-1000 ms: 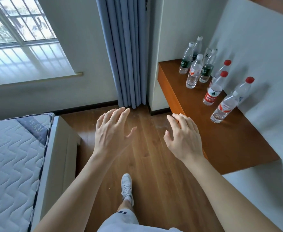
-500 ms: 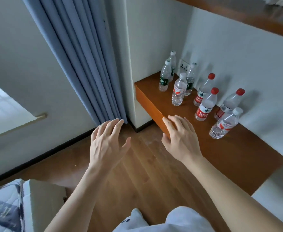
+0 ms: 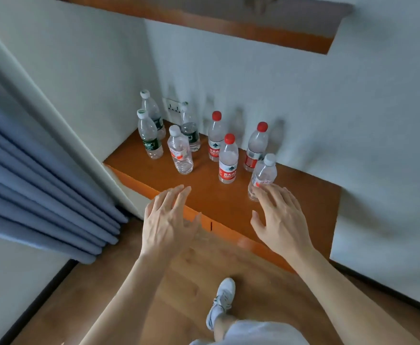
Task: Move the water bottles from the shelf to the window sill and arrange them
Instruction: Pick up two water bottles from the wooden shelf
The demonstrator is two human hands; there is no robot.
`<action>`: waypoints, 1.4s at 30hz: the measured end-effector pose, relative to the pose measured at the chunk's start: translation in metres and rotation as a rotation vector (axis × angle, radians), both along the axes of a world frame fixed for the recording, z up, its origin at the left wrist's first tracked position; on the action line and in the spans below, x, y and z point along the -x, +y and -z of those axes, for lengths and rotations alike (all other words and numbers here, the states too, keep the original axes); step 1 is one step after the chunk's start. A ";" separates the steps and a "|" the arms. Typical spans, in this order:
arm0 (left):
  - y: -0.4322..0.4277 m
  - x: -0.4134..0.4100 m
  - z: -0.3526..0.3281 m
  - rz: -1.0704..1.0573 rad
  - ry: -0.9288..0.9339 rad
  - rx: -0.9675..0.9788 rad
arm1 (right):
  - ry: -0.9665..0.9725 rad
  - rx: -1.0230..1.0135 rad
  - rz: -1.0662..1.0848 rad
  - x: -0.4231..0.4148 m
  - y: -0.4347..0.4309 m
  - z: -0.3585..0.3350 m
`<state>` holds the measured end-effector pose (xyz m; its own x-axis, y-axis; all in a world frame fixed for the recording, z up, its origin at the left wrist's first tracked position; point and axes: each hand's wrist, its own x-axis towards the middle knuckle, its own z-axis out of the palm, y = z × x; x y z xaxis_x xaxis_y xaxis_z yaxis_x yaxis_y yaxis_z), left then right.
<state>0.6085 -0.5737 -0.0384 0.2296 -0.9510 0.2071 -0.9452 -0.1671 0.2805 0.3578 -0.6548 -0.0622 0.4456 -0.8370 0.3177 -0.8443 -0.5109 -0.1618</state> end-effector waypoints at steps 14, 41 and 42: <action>-0.147 0.012 0.049 0.101 0.109 -0.161 | -0.150 -0.178 0.313 0.046 -0.086 0.065; -0.272 0.015 0.102 0.156 0.635 -0.356 | -0.700 -0.602 0.523 -0.023 -0.146 0.124; -0.272 0.015 0.101 0.171 0.631 -0.358 | -0.698 -0.578 0.536 -0.025 -0.147 0.123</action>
<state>0.5937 -0.8454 -0.1398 0.0449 -0.9686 -0.2446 -0.6437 -0.2153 0.7344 0.3824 -0.8015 -0.1850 -0.1562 -0.9764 -0.1492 -0.5624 0.2121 -0.7992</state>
